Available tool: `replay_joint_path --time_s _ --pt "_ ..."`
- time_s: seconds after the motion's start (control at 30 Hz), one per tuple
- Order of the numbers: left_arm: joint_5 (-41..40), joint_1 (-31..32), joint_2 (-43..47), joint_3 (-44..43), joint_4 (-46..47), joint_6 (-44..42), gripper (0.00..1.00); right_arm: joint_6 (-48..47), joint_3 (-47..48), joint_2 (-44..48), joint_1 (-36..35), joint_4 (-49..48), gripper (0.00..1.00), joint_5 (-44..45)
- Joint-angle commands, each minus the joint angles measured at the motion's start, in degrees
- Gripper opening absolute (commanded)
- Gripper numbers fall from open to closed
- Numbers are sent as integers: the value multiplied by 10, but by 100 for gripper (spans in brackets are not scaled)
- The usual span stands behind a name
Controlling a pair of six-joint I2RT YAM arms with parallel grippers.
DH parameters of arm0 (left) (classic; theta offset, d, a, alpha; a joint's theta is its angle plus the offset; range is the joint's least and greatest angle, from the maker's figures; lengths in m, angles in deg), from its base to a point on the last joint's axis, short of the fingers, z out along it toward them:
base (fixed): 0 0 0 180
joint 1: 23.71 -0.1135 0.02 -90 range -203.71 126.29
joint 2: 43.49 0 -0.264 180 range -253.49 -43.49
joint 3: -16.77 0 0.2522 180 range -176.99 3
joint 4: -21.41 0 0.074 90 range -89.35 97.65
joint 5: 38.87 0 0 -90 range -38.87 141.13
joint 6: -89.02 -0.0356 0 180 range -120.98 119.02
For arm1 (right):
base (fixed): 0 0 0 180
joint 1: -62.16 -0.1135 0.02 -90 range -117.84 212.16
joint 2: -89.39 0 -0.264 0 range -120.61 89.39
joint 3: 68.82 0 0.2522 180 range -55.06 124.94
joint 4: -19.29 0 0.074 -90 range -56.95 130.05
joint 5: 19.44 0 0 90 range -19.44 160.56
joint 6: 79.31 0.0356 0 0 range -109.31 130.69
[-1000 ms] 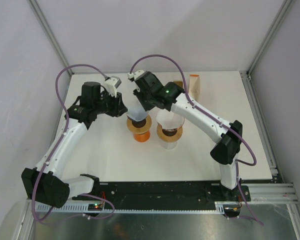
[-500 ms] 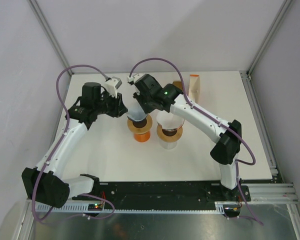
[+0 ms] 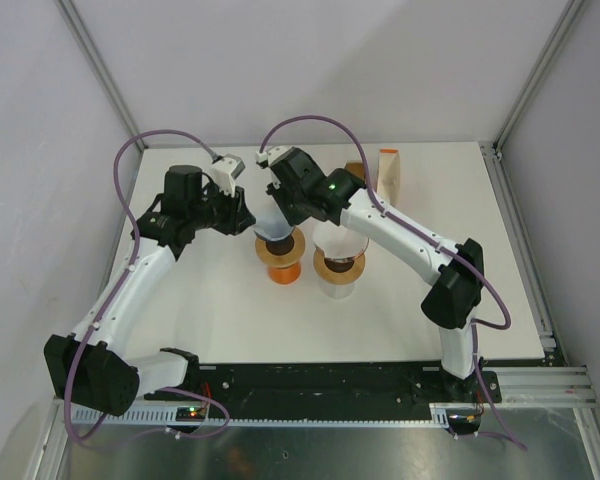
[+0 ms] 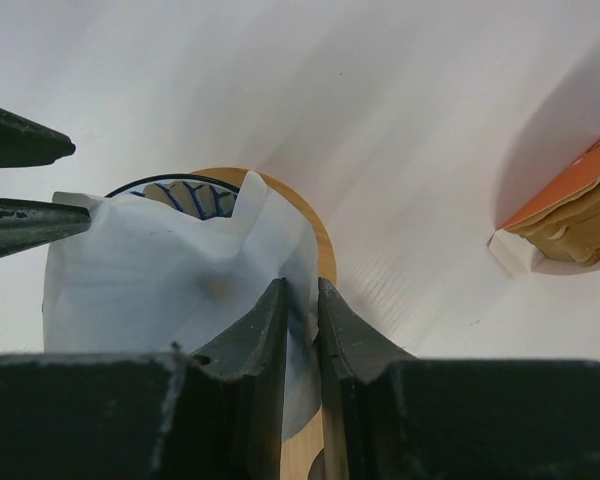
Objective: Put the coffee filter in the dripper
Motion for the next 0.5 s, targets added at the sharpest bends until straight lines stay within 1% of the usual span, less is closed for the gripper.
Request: replay_joint_path --time_s 0.0,0.17,0.27,0.37,0.47 --pt "4 3 4 11 -13 -16 33 1 -36 11 1 0 18 0" --pt "8 3 4 5 -13 -14 34 2 -42 18 2 -6 19 -3" --pt "6 3 9 -14 -12 -11 38 1 -31 19 2 -4 22 -2" --pt "4 3 13 -31 -13 -11 39 -2 -16 19 2 -1 27 1" --pt "4 3 16 -41 -13 -10 41 -5 -3 17 2 2 31 1"
